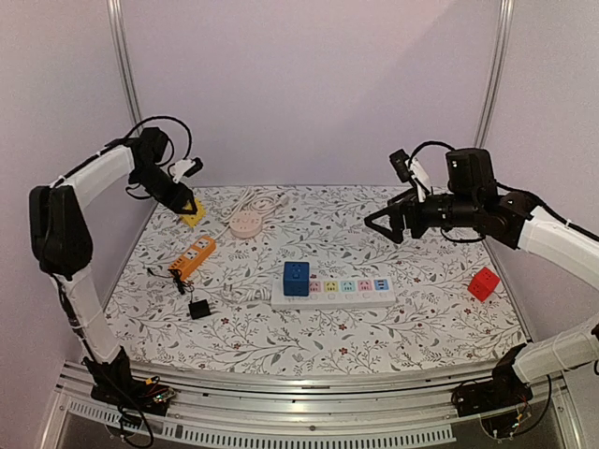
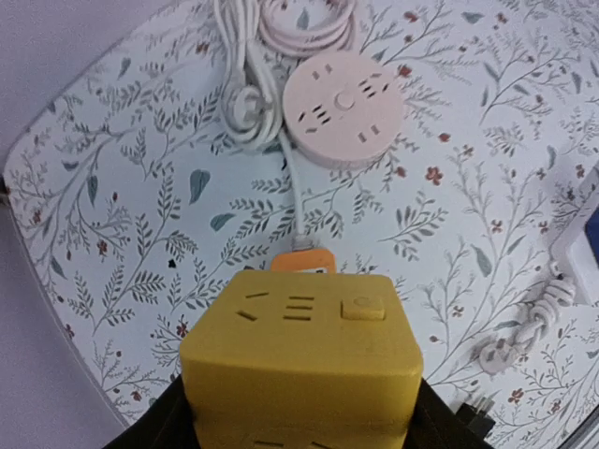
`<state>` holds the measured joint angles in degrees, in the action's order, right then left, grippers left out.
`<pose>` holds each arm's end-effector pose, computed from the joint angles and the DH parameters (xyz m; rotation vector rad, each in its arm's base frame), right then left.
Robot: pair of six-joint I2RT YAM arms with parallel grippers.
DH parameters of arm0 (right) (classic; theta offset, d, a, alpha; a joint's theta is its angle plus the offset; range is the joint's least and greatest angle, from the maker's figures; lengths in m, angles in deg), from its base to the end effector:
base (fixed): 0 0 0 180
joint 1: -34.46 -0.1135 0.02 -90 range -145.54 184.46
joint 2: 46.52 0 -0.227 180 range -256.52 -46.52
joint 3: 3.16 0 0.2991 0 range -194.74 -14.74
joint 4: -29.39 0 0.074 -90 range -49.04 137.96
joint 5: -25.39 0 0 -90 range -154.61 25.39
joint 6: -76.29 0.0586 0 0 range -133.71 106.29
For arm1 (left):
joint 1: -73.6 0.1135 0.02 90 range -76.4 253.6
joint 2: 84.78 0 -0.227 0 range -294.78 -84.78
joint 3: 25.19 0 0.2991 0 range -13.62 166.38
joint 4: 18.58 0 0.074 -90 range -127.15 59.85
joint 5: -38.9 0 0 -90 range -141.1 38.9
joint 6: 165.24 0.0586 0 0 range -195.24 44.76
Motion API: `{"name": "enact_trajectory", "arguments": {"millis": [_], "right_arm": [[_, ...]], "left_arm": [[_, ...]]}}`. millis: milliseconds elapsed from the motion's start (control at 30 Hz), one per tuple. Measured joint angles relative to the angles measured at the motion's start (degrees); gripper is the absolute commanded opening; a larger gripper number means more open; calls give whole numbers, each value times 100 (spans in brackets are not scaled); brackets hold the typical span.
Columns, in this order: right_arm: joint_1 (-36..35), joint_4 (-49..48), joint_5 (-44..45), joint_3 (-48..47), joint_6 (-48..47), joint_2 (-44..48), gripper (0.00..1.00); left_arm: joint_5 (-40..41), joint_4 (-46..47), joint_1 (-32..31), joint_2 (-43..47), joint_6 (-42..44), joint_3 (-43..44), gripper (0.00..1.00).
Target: Insert the plug
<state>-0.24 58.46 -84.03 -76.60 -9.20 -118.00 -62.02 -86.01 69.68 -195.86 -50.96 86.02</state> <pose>0.2864 0.2220 0.2801 -0.7562 1.9631 0.7666 0.4497 -0.0419 0.2046 0.7119 2.6202 -0.1591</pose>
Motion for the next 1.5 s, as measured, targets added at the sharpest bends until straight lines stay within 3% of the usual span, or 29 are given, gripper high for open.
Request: {"name": "enact_trajectory", "arguments": {"millis": [133, 233, 467, 900, 1133, 1500], "right_arm": [[-48, 155, -498, -452, -533, 264, 99], [-227, 321, -820, -844, -1023, 341, 99], [-776, 715, -1298, -1513, -1915, 269, 99], [-1703, 1366, -1440, -2149, -3080, -57, 99], [-1849, 1368, -1012, -2304, -2610, -26, 99], [-2411, 1123, -415, -2531, -1176, -442, 99]], "left_arm": [[-695, 116, -1021, 1711, 175, -24, 0], [-1349, -103, -1729, 2426, 186, 313, 0], [-1816, -758, -2068, 2673, 306, 916, 0], [-2734, -501, -4339, 3340, 155, 431, 0], [-2387, 44, -5104, 3038, -61, 256, 0], [-1460, 737, -5331, 3060, 35, -96, 0]]}}
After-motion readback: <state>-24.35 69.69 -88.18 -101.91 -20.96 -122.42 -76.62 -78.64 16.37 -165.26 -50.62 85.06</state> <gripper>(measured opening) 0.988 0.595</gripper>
